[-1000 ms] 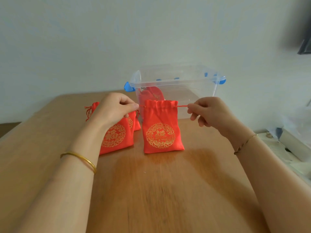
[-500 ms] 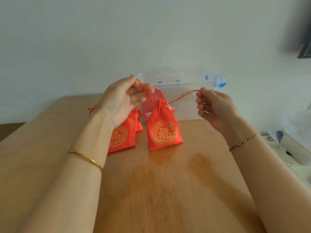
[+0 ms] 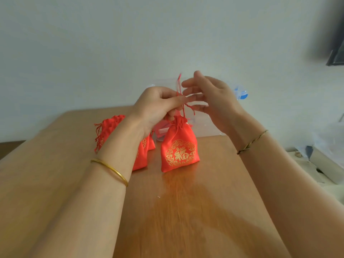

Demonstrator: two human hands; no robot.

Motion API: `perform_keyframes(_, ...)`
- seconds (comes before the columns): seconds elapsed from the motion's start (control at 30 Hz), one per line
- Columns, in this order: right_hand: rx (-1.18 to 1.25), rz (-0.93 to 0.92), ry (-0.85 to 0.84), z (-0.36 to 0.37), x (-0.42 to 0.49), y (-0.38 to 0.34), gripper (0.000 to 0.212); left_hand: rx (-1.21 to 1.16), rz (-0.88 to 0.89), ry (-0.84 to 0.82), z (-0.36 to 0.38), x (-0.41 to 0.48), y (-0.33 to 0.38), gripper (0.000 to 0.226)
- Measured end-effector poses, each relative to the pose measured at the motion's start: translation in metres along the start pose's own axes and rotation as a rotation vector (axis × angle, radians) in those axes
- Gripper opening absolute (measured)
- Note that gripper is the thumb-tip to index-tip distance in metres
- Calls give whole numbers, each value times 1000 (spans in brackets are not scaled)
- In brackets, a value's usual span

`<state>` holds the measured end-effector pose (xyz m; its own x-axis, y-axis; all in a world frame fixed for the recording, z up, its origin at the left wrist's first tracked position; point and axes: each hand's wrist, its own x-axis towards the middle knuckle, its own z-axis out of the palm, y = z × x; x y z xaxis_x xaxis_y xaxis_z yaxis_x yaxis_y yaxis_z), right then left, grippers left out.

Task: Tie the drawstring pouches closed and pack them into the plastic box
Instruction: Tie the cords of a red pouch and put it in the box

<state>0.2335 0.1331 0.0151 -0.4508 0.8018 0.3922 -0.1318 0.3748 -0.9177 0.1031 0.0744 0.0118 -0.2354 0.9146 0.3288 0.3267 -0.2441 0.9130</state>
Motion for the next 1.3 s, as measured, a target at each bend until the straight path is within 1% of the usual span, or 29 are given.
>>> perform_keyframes(0.03,-41,38,0,-2,0,3,30,-21,-2,-4,0,0,0,11)
perform_keyframes(0.1,-188,81,-53,-3,-3,14,29,-58,10,-11,-2,-1,-2,9)
perform_keyframes(0.17,-272,37,-85,-1,-8,24,26,-108,15,-15,-2,-1,-3,10)
perform_keyframes(0.23,-262,-53,-30,-1,-10,28,22,-163,4,-4,-2,-1,-4,10)
perform_keyframes(0.3,-205,-106,10,-5,-12,25,25,-230,-23,17,-2,-1,-5,12)
perform_keyframes(0.37,-224,-133,-38,-9,-15,22,21,-282,-43,32,-1,-1,-5,12)
perform_keyframes(0.43,-291,-101,-126,-10,-19,20,21,-295,-55,35,1,-2,-4,12)
perform_keyframes(0.47,-302,-77,-137,-10,-20,21,22,-291,-56,33,1,-2,-3,13)
perform_keyframes(0.53,-262,-48,-74,-11,-19,22,22,-248,-32,9,2,-2,-1,15)
perform_keyframes(0.6,-143,-34,4,-11,-16,24,22,-155,28,-50,0,-3,0,18)
perform_keyframes(0.63,-68,-13,4,-11,-14,25,22,-91,73,-79,0,-4,0,20)
perform_keyframes(0.7,54,51,-57,-7,-14,29,27,49,180,-96,1,-4,0,25)
perform_keyframes(0.77,104,105,-125,-4,-15,32,26,183,289,-58,3,-3,-1,29)
perform_keyframes(0.87,175,171,-187,-4,-15,34,21,341,433,23,6,-2,-4,29)
perform_keyframes(0.97,230,206,-238,-6,-16,35,19,383,507,108,6,-2,-7,30)
perform_keyframes(1.03,214,185,-250,-5,-16,36,18,373,507,129,6,-2,-8,31)
perform_keyframes(1.1,138,131,-186,-4,-16,35,17,349,464,141,6,-1,-9,30)
perform_keyframes(1.2,-8,21,-15,-5,-14,33,19,321,391,154,0,3,-12,19)
perform_keyframes(1.3,-33,-19,92,-10,-13,34,22,288,295,118,-9,4,-16,13)
